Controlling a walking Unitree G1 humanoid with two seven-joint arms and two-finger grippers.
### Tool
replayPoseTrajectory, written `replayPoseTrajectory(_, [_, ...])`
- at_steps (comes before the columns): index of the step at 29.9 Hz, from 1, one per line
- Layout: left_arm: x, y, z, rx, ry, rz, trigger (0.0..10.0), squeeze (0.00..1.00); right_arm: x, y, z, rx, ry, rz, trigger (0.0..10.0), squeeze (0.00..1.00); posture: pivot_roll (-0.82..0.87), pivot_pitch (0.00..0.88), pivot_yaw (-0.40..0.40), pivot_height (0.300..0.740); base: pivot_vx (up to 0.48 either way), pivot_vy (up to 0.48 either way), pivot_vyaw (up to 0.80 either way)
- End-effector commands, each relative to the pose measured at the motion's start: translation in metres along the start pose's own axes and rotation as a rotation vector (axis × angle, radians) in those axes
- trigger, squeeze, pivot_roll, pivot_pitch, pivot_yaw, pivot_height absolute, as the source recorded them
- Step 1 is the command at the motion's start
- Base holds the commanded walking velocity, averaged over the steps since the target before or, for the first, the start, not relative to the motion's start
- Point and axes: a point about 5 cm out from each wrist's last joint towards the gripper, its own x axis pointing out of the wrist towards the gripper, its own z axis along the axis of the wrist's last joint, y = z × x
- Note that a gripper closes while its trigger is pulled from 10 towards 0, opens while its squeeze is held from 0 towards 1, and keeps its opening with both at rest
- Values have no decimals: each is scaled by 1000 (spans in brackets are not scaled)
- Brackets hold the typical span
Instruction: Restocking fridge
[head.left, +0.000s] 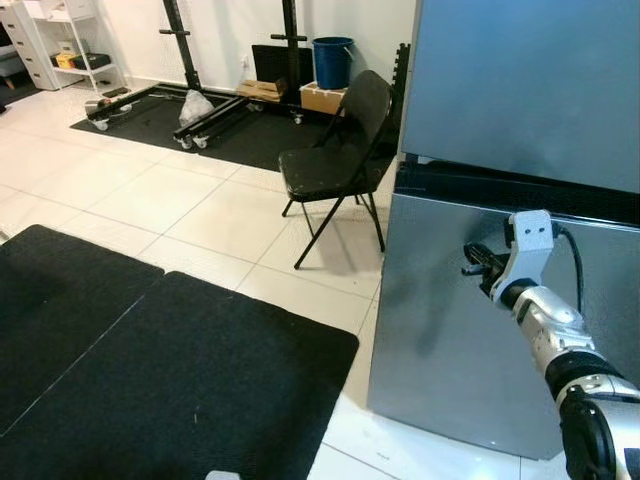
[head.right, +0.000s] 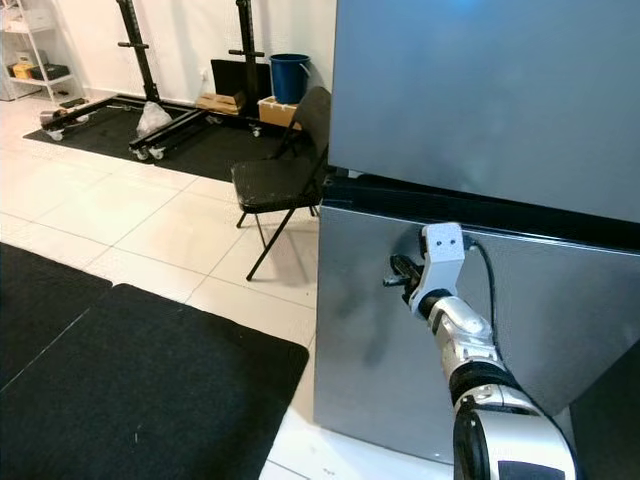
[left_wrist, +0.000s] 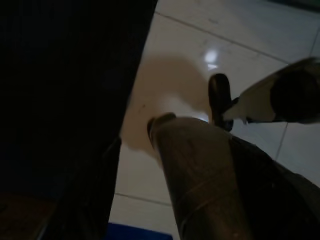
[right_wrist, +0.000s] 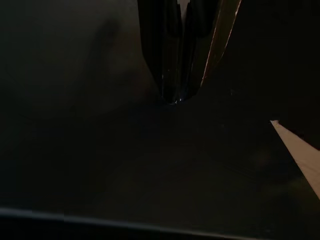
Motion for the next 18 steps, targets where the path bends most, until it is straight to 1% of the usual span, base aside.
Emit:
replayPoseTrajectory(1, [-12,2,-29,-12,106,-12,10000,0,1,-4,4,-13,13,-19,10000,0,74,4,-36,740,0,0,0])
replayPoseTrajectory(5, [-17,8,-31,-5,86,-12,10000,0,6,-8,19,-45,-2,-61,10000,0,93,35,-42,740,0,0,0])
replayPoseTrajectory(8, [-18,9,-30,-3,80,-12,10000,0,8,-8,25,-63,-9,-71,10000,0,98,44,-42,740,0,0,0])
replayPoseTrajectory(9, [-19,11,-29,4,67,-15,10000,0,11,-9,36,-97,-24,-98,10000,0,108,54,-42,740,0,0,0])
replayPoseTrajectory(10, [-19,11,-29,7,63,-16,10000,0,12,-9,40,-108,-30,-108,10000,0,108,54,-42,740,0,0,0])
replayPoseTrajectory(15, [-20,10,-29,15,56,-24,10000,0,15,-10,49,-143,-37,-146,10000,0,112,63,-41,740,0,0,0])
replayPoseTrajectory(18, [-20,9,-30,22,54,-31,10000,0,16,-12,55,-146,-48,-166,10000,0,114,63,-42,740,0,0,0])
